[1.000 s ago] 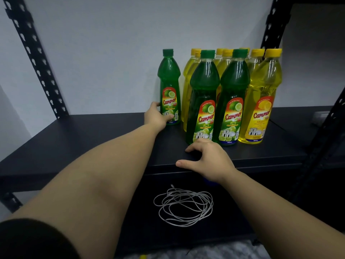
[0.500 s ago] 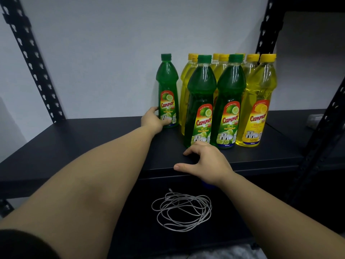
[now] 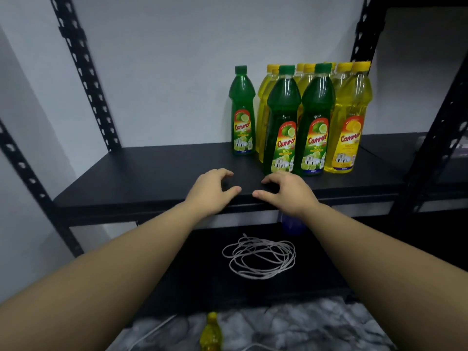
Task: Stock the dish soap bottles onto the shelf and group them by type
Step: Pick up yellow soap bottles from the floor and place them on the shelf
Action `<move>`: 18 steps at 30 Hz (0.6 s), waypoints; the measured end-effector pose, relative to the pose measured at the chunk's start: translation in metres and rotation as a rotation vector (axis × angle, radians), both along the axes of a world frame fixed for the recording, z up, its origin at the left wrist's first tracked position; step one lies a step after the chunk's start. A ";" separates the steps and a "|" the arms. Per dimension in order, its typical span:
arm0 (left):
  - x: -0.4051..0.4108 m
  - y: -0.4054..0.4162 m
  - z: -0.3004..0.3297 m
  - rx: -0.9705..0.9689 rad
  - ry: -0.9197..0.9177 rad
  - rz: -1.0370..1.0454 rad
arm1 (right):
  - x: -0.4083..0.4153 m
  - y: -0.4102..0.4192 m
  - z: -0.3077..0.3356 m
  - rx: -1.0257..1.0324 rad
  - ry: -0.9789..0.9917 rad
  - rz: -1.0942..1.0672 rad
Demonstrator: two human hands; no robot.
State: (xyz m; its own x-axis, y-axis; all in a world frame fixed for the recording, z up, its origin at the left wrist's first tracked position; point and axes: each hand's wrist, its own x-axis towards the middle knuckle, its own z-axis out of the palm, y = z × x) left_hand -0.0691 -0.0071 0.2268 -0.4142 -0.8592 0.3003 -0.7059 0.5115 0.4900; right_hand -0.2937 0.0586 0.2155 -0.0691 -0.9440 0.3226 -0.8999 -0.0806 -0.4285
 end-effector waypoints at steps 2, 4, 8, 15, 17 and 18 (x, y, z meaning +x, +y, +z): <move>0.015 0.024 -0.009 -0.047 -0.007 -0.023 | 0.013 0.016 -0.013 -0.092 0.008 0.021; 0.030 0.046 -0.022 -0.128 -0.020 -0.074 | 0.027 0.035 -0.033 -0.228 -0.021 0.050; 0.055 0.082 -0.061 -0.188 -0.028 -0.153 | 0.049 0.069 -0.080 -0.319 -0.058 0.078; 0.084 0.103 -0.141 0.066 -0.106 -0.087 | 0.075 0.091 -0.157 -0.051 -0.102 0.166; 0.095 0.102 -0.161 0.176 -0.170 -0.091 | 0.082 0.090 -0.176 0.025 -0.106 0.188; 0.100 0.101 -0.168 0.244 -0.201 -0.099 | 0.085 0.091 -0.184 0.062 -0.107 0.191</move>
State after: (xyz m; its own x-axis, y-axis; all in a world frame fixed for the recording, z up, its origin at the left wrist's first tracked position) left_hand 0.0307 0.0936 0.0584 -0.5294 -0.8484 -0.0056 -0.7535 0.4671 0.4626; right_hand -0.2084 0.1497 0.0311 0.0819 -0.9610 0.2641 -0.8203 -0.2155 -0.5297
